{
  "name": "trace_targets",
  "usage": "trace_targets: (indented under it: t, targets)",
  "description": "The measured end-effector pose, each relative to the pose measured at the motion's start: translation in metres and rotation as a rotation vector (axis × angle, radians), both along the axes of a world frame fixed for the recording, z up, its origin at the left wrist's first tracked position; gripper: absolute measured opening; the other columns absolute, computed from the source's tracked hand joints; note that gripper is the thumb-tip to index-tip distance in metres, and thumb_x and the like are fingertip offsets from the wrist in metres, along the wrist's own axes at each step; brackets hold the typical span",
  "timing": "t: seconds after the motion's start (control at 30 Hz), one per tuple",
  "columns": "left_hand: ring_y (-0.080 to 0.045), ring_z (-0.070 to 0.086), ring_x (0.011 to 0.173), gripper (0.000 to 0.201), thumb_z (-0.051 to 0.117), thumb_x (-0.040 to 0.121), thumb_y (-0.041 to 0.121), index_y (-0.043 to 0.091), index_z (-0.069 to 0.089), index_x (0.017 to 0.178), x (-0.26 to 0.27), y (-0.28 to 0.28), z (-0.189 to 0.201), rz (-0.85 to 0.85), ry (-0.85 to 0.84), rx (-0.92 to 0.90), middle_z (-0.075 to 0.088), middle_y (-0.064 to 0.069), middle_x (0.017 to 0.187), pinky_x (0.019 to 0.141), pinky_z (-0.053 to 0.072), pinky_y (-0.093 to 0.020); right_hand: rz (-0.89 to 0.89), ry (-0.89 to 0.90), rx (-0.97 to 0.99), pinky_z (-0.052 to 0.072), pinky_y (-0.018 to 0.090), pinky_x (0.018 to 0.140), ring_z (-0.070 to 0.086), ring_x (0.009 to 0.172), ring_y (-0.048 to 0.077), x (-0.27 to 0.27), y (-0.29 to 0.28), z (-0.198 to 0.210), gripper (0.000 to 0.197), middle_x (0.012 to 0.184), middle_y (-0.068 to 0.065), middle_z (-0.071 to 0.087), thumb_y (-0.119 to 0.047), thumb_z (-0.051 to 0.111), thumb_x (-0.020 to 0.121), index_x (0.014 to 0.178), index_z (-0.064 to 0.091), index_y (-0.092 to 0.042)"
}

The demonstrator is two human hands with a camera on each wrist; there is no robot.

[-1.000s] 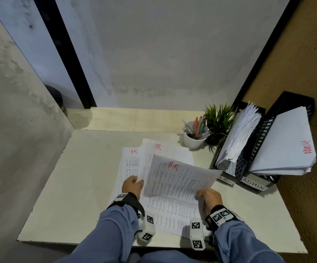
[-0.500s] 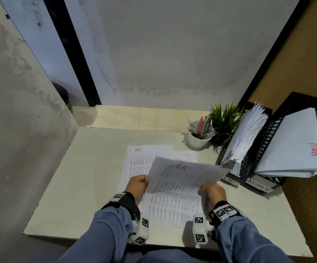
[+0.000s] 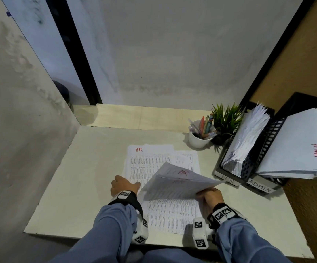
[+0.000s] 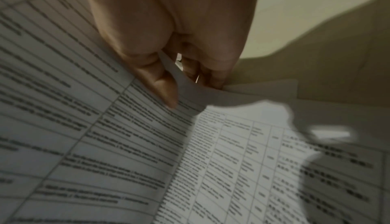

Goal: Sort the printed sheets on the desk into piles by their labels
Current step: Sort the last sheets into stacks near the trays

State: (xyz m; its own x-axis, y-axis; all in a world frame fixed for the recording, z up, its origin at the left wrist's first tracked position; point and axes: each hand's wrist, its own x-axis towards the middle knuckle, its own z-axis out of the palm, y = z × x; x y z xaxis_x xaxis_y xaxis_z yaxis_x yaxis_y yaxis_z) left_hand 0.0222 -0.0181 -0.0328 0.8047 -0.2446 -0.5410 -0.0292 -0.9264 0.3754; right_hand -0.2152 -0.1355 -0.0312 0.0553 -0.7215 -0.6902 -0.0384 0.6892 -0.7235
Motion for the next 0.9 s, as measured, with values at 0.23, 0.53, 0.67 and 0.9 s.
trace_targets:
  t: [0.23, 0.53, 0.67, 0.9]
  targets:
    - [-0.035, 0.054, 0.108, 0.076, 0.080, 0.068, 0.034, 0.006, 0.037, 0.123, -0.004, 0.007, -0.017, -0.053, 0.045, -0.080, 0.048, -0.016, 0.121, 0.085, 0.048, -0.043, 0.022, 0.028, -0.012, 0.042, 0.038, 0.074, 0.050, 0.076, 0.030, -0.002, -0.001, -0.001, 0.027, 0.068, 0.012, 0.056, 0.029, 0.044, 0.055, 0.061, 0.056, 0.005]
    - [-0.020, 0.048, 0.064, 0.036, 0.038, 0.076, -0.012, 0.017, 0.056, 0.065, -0.006, 0.016, -0.007, 0.020, -0.058, -0.634, 0.057, 0.000, 0.070, 0.057, 0.035, -0.023, 0.003, -0.020, -0.002, 0.041, 0.039, 0.075, 0.049, 0.080, 0.030, -0.002, -0.001, -0.001, 0.029, 0.077, 0.013, 0.054, 0.028, 0.038, 0.052, 0.065, 0.051, 0.006]
    - [-0.019, 0.042, 0.065, 0.042, 0.035, 0.073, -0.015, 0.020, 0.051, 0.056, -0.006, 0.015, -0.010, 0.087, 0.090, -0.778, 0.048, 0.000, 0.065, 0.065, 0.036, -0.026, -0.003, -0.002, -0.015, 0.039, 0.036, 0.067, 0.046, 0.076, 0.028, -0.002, -0.002, -0.001, 0.025, 0.070, 0.010, 0.049, 0.026, 0.040, 0.052, 0.057, 0.047, 0.002]
    - [-0.019, 0.041, 0.067, 0.039, 0.034, 0.071, -0.016, 0.015, 0.050, 0.052, -0.016, 0.014, 0.000, 0.131, 0.279, -0.817, 0.048, -0.003, 0.063, 0.062, 0.031, -0.028, 0.057, 0.188, 0.010, 0.035, 0.030, 0.057, 0.045, 0.065, 0.024, -0.001, -0.006, 0.012, 0.027, 0.055, 0.007, 0.050, 0.020, 0.046, 0.059, 0.045, 0.049, -0.002]
